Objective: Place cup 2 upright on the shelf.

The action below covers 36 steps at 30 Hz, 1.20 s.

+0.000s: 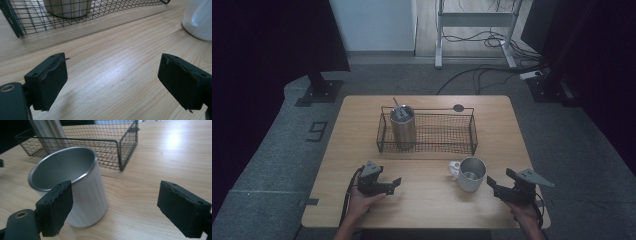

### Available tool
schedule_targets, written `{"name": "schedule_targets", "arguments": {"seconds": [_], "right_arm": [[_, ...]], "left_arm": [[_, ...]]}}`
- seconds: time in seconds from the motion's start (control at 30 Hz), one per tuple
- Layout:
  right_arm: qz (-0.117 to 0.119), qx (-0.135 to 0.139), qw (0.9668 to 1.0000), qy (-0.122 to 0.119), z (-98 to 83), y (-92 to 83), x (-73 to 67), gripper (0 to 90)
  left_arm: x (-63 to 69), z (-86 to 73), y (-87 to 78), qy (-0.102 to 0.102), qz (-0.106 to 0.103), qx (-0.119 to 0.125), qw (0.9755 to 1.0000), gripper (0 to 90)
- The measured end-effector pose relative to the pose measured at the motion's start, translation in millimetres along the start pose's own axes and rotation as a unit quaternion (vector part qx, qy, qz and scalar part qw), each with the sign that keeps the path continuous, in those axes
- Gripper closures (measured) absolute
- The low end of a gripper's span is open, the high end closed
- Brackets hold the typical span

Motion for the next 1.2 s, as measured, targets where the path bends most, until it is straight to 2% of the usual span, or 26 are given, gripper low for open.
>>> {"name": "schedule_targets", "arguments": {"seconds": [0.13, 0.4, 0.77, 0.87, 0.97, 1.2], "right_arm": [[0.005, -0.002, 1.0000, -0.005, 2.3, 0.3, -6.3, 12.8], [0.037, 0.005, 0.9993, 0.005, 9.8, 1.0, -22.0, 12.5], [0.038, -0.002, 0.9992, -0.008, 10.0, 7.7, -33.0, 10.5], [0.033, -0.005, 0.9993, -0.019, 10.8, 10.4, -37.4, 8.9], [0.039, -0.011, 0.9990, -0.018, 10.7, 14.5, -40.4, 7.2], [0.032, -0.023, 0.9988, -0.030, 8.8, 23.3, -44.6, 3.3]], "left_arm": [[0.5, -0.2, 0.2, 0.000, 0.000, 0.000, 1.0000, 9.3], [0.8, -1.0, 0.5, 0.002, 0.001, -0.003, 1.0000, 9.3], [2.1, -4.2, 3.4, 0.005, 0.000, -0.009, 0.9999, 10.5], [2.0, -3.5, 3.0, 0.003, -0.001, -0.007, 1.0000, 10.6], [1.3, -4.3, 4.1, 0.004, -0.001, -0.010, 0.9999, 10.7], [2.9, -5.2, 4.9, 0.005, -0.003, -0.013, 0.9999, 10.7]]}}
Point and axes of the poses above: each handheld gripper's, and its own axes: y roughly forward along the jaws, z roughly out of its top, x roughly to its right, the point moved 6 cm from there along y, roughly forward along the jaws, and after that the axes turned 5 degrees about -y, right-handed, at the moved point
